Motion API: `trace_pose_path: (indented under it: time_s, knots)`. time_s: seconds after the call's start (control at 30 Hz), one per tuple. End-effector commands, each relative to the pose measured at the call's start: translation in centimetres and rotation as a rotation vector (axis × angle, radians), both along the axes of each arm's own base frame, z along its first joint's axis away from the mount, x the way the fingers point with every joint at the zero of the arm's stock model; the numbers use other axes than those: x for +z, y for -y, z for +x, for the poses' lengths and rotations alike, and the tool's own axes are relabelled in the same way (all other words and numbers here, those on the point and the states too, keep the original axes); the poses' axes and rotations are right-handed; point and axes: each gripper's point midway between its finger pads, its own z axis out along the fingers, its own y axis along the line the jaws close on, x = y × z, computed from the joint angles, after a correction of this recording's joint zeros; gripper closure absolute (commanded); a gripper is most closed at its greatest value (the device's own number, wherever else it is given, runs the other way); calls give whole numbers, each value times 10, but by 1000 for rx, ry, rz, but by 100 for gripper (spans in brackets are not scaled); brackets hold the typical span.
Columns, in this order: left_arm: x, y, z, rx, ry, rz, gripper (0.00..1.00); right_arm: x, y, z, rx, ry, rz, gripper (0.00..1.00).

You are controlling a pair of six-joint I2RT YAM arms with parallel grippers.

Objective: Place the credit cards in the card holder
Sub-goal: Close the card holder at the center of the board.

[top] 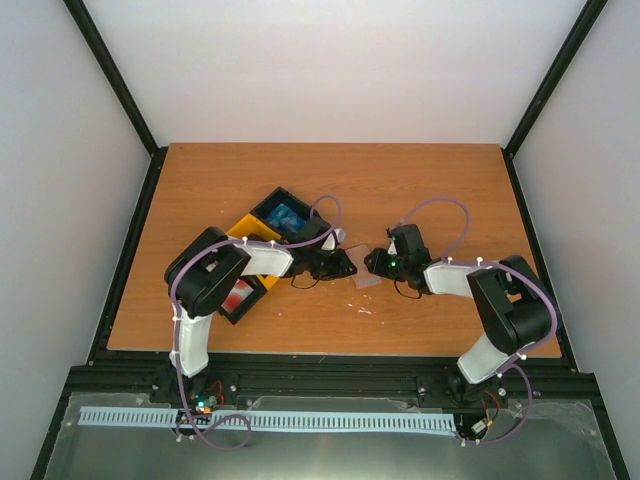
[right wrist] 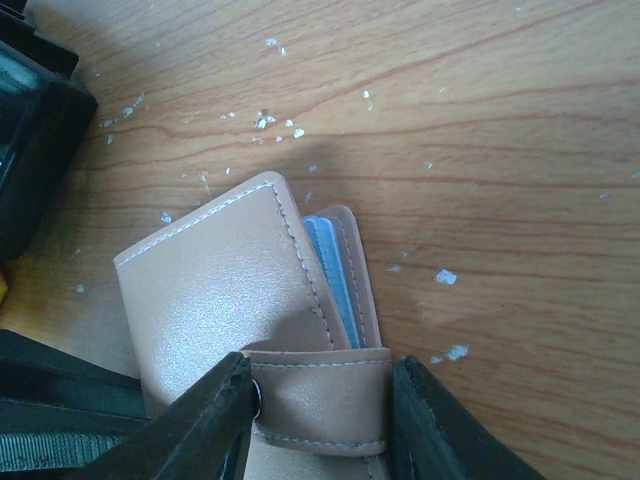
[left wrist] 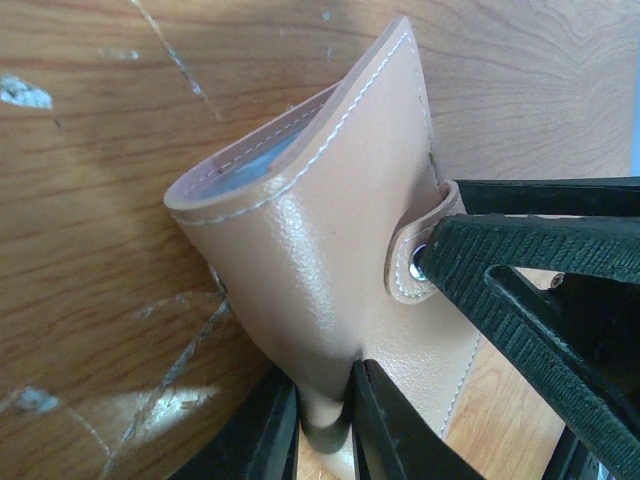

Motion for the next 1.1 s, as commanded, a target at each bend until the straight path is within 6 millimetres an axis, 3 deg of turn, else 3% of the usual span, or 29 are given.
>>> trace_pose_path:
  time_s: [0.0, 0.5, 0.63, 0.8, 0.93, 1.07]
  knots:
    - [-115, -80, -63, 24, -234, 414, 83, -36, -17, -59, 130, -218, 14, 64]
    - [-113, -77, -61, 24, -230, 409, 83, -45, -14, -65, 141, -245, -17, 66]
    - [-96, -78, -54, 39, -192, 412, 81, -9, -11, -42, 86, -155, -27, 60]
    - [-44, -75, -32, 85, -59, 373, 68, 58, 14, -13, -35, 17, -136, 47]
    - [-1, -77, -24, 116, 35, 330, 55, 93, 37, -18, -108, 73, -198, 40]
    - [49, -82, -22, 156, 136, 252, 43, 122, 65, -38, -177, 105, -242, 38]
